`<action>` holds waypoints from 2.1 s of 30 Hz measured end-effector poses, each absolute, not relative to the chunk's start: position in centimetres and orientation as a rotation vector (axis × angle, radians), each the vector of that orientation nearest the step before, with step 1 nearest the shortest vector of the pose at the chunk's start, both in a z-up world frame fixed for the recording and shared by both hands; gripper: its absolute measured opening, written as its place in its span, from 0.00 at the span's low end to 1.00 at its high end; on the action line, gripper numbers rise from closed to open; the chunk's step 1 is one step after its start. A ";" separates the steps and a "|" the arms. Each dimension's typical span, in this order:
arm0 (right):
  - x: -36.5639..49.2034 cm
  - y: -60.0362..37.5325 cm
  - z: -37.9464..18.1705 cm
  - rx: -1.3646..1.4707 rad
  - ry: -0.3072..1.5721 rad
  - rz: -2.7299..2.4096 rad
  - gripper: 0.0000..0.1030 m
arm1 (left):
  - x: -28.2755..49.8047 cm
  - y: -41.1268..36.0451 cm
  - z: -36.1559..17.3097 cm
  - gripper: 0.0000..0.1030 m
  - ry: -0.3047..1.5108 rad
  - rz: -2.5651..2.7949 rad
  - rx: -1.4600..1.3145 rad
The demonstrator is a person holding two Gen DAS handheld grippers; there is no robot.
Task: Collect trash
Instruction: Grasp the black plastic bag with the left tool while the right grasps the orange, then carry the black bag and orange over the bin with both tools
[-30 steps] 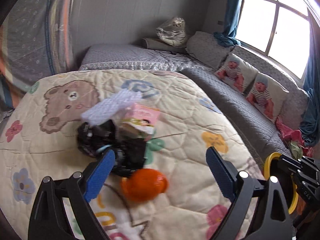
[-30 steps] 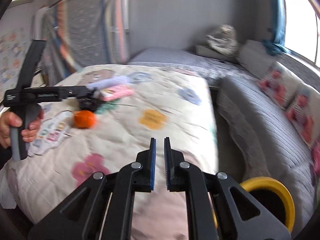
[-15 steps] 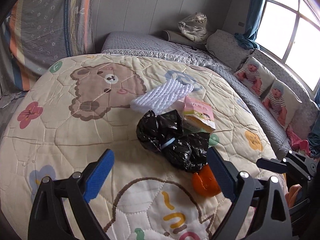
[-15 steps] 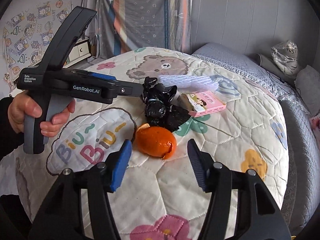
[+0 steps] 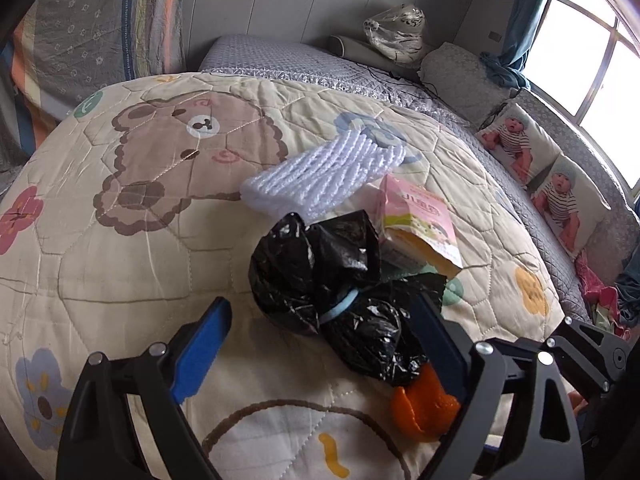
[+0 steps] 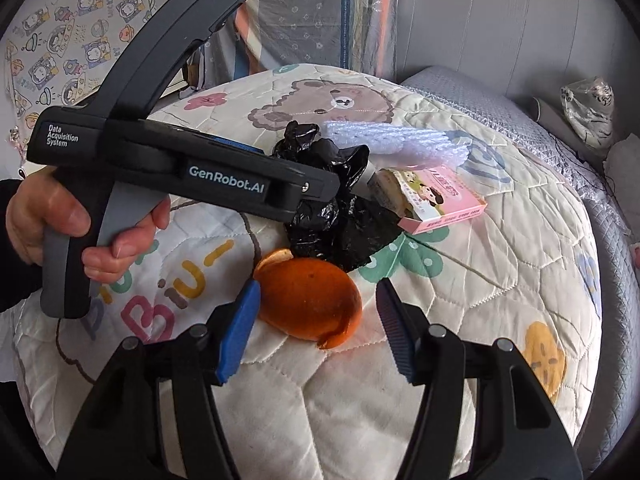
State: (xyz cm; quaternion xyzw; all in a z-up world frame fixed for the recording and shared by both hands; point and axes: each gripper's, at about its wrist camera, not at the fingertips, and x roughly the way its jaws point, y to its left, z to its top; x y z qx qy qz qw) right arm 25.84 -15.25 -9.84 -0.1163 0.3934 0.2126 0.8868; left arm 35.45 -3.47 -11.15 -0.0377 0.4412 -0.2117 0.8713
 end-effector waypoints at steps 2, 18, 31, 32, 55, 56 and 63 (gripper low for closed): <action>26.0 -15.1 -9.9 -0.241 0.818 0.456 0.54 | 35.8 -3.8 -11.4 0.78 0.927 -0.439 -0.068; 25.5 -15.2 -10.1 -0.181 0.834 0.475 0.42 | 36.7 -4.1 -11.0 0.31 0.927 -0.444 -0.056; 20.4 -18.4 -6.6 -0.160 0.788 0.422 0.42 | 31.5 -2.7 -6.5 0.29 0.786 -0.448 -0.063; 19.8 -18.9 -6.3 -0.157 0.780 0.413 0.42 | 30.7 -2.7 -6.0 0.29 0.773 -0.451 -0.066; 11.6 -34.7 -2.7 0.021 0.609 -0.007 0.42 | 18.4 -17.3 1.0 0.29 0.621 -0.687 0.066; 11.1 -35.3 -2.8 0.023 0.606 -0.027 0.42 | 17.9 -18.5 1.1 0.29 0.616 -0.703 0.082; 5.8 -41.5 -3.7 0.098 0.590 -0.206 0.42 | 14.8 -24.6 1.1 0.29 0.596 -0.819 0.149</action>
